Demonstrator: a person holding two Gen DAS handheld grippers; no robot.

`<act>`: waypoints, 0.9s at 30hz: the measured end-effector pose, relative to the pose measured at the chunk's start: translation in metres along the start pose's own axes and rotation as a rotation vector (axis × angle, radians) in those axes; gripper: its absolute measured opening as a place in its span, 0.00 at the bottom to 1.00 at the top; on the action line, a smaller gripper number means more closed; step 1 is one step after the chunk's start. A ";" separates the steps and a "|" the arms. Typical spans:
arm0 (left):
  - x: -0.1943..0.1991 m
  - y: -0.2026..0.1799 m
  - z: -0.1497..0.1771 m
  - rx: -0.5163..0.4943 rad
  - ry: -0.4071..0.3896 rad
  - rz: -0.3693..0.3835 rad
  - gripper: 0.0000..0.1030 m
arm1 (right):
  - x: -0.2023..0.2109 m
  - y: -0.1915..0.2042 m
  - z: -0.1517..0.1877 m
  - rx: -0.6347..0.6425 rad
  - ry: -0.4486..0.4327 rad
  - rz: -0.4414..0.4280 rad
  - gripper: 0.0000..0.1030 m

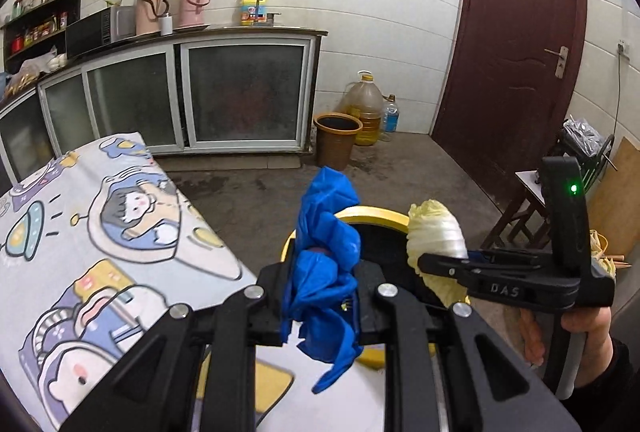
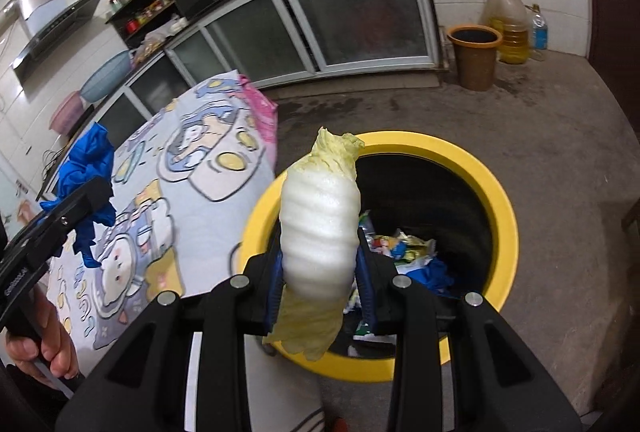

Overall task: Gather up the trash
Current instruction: 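Carry the cabbage leaf and blue glove over the bin and release both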

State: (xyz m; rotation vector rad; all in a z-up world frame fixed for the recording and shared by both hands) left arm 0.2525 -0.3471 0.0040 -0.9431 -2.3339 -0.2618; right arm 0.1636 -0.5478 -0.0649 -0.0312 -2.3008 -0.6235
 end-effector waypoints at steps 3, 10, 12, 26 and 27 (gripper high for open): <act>-0.012 -0.011 -0.004 -0.011 0.001 0.007 0.17 | -0.003 -0.010 -0.002 -0.009 -0.002 0.027 0.30; -0.041 -0.032 -0.006 -0.046 0.017 0.005 0.17 | -0.012 -0.029 -0.001 -0.046 0.004 0.049 0.30; -0.047 -0.034 -0.007 -0.041 0.023 0.006 0.17 | -0.016 -0.032 -0.001 -0.055 0.012 0.051 0.30; -0.071 -0.035 -0.009 -0.005 0.057 0.011 0.17 | -0.024 -0.041 -0.005 -0.092 0.027 0.092 0.32; -0.072 -0.036 -0.009 -0.004 0.060 0.009 0.17 | -0.024 -0.042 -0.005 -0.094 0.027 0.092 0.33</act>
Point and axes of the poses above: each gripper's, at about its wrist camera, not at the fingertips, and x roughly against the way its jaws point, y to its left, z to its underside, the point moved 2 cm from there along -x, roughly the way its jaws point, and after that the axes turned 5 degrees about -z, right-handed, at the moved point
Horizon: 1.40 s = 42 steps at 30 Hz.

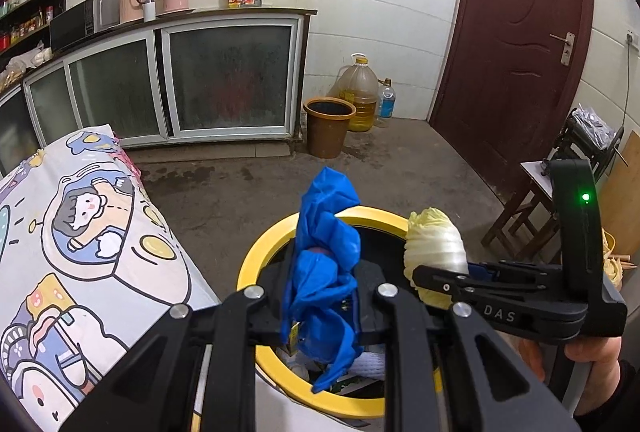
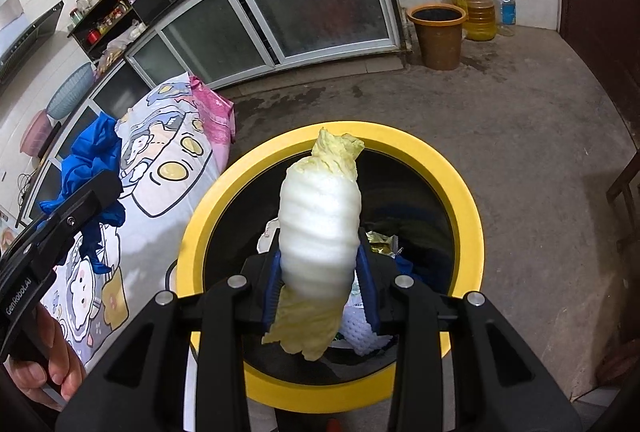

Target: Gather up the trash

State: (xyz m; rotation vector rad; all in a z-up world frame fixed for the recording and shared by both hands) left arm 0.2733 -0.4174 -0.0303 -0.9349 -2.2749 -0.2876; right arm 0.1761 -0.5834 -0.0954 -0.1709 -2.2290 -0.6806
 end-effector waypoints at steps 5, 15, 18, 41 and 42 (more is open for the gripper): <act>-0.002 -0.001 -0.003 0.011 0.012 -0.009 0.25 | 0.003 0.004 -0.003 0.000 -0.010 0.018 0.45; 0.000 0.020 -0.005 0.114 0.066 -0.040 0.86 | 0.018 -0.007 -0.004 -0.050 -0.032 0.083 0.57; 0.002 0.026 -0.001 0.160 0.090 -0.020 0.88 | 0.025 -0.003 -0.003 -0.044 -0.040 0.092 0.57; 0.193 0.104 0.051 0.193 -0.290 -0.367 0.92 | 0.105 0.077 0.019 0.148 -0.398 0.370 0.92; 0.207 0.105 0.056 0.190 -0.323 -0.425 0.92 | 0.107 0.086 0.022 0.166 -0.406 0.366 0.92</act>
Point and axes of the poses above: each gripper's, at about its wrist camera, not at the fingertips, and x roughly against the way its jaws point, y to its left, z to its underside, the point moved 2 cm from there along -x, roughly the way its jaws point, and after that the axes turned 5 degrees about -z, right-handed, at the moved point
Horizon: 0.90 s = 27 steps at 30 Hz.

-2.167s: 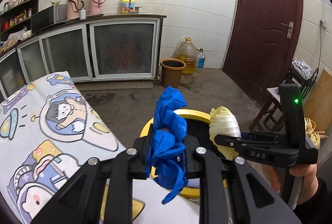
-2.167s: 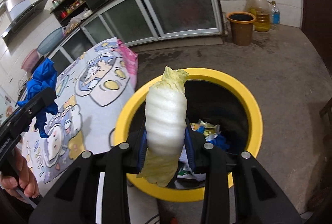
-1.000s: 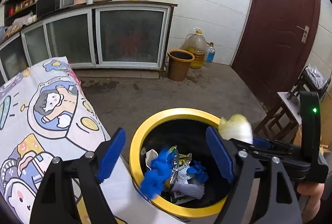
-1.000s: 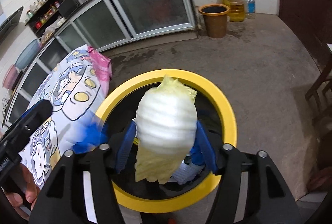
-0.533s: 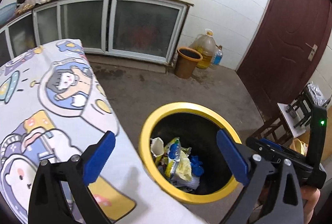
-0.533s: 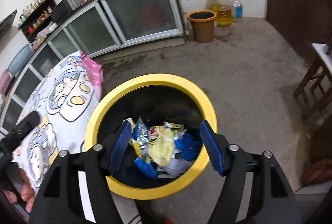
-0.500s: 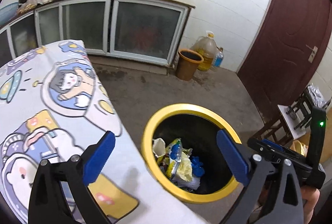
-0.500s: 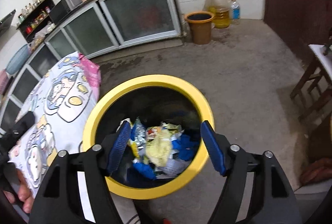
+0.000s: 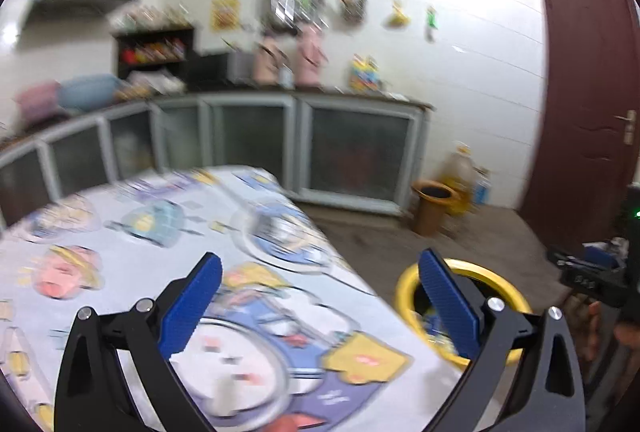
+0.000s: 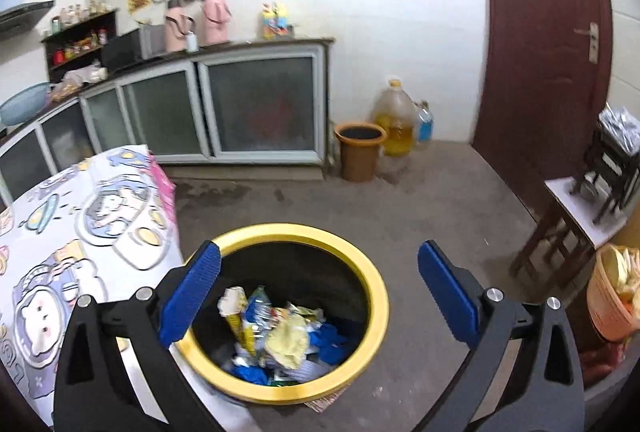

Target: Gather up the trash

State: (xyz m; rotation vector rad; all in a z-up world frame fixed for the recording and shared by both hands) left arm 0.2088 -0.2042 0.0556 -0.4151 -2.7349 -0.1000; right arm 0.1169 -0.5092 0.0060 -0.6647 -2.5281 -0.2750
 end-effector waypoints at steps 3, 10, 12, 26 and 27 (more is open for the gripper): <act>0.026 0.021 0.001 0.006 -0.067 -0.150 0.92 | 0.013 0.016 -0.001 0.022 -0.032 -0.023 0.92; 0.052 0.067 0.008 0.118 -0.020 -0.216 0.92 | 0.034 0.038 0.003 0.048 -0.080 -0.013 0.92; 0.059 0.077 0.012 0.143 -0.038 -0.229 0.92 | 0.041 0.045 0.006 0.044 -0.077 -0.010 0.92; 0.107 0.130 0.057 0.140 -0.007 -0.371 0.92 | 0.113 0.146 0.052 0.109 -0.232 -0.178 0.92; 0.110 0.135 0.058 0.146 -0.009 -0.379 0.92 | 0.116 0.151 0.054 0.116 -0.242 -0.178 0.92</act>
Point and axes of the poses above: each gripper's, at about its wrist camera, not at the fingertips, and x roughly against the way its jaws point, y to its left, z to its underside, the point moved 2 cm from there along -x, roughly the way its jaws point, and after that the axes turned 5 degrees about -z, right-handed, at the moved point
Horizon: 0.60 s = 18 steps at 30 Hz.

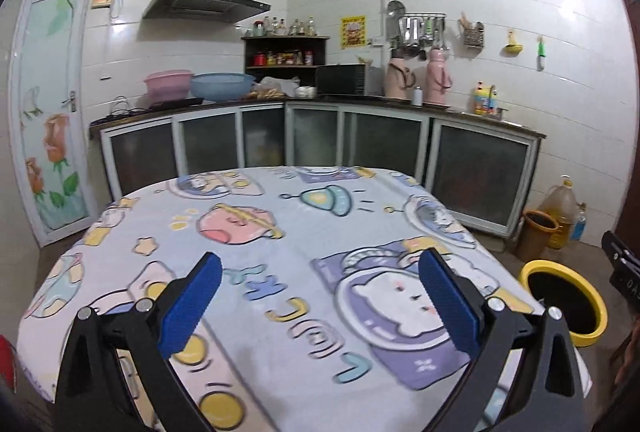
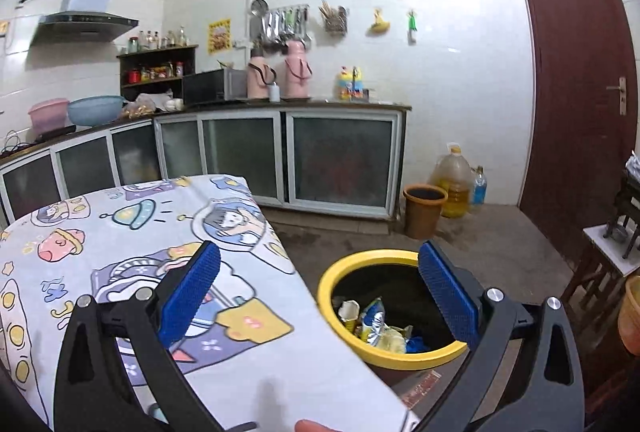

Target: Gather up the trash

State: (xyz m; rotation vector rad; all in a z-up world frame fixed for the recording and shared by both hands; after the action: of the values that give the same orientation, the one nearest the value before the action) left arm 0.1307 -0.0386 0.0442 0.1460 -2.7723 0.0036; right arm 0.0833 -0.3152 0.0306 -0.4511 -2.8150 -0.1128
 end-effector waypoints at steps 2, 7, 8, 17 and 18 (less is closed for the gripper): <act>0.002 0.014 0.003 0.020 -0.002 -0.033 0.92 | 0.009 0.016 0.004 0.025 -0.026 -0.005 0.92; -0.007 0.041 0.010 0.083 0.076 -0.044 0.92 | 0.017 0.039 0.011 0.062 -0.053 -0.018 0.92; -0.008 0.045 0.013 0.095 0.084 -0.048 0.92 | 0.016 0.043 0.013 0.064 -0.049 -0.025 0.92; -0.017 0.059 0.057 0.133 0.174 -0.045 0.92 | 0.016 0.082 0.041 0.112 -0.024 -0.069 0.92; -0.017 0.058 0.063 0.124 0.189 -0.044 0.92 | 0.018 0.087 0.046 0.119 -0.020 -0.076 0.92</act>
State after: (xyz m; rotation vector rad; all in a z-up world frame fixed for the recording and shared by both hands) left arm 0.1183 0.0191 -0.0195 0.2265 -2.5795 0.1693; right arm 0.0822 -0.2222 -0.0049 -0.3201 -2.8396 0.0444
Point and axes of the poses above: each gripper's, at about its wrist camera, not at the fingertips, and x roughly against the way its jaws point, y to its left, z to its underside, the point moved 2 cm from there along -x, roughly the way its jaws point, and after that the axes turned 5 degrees about -z, right-handed, at the moved point
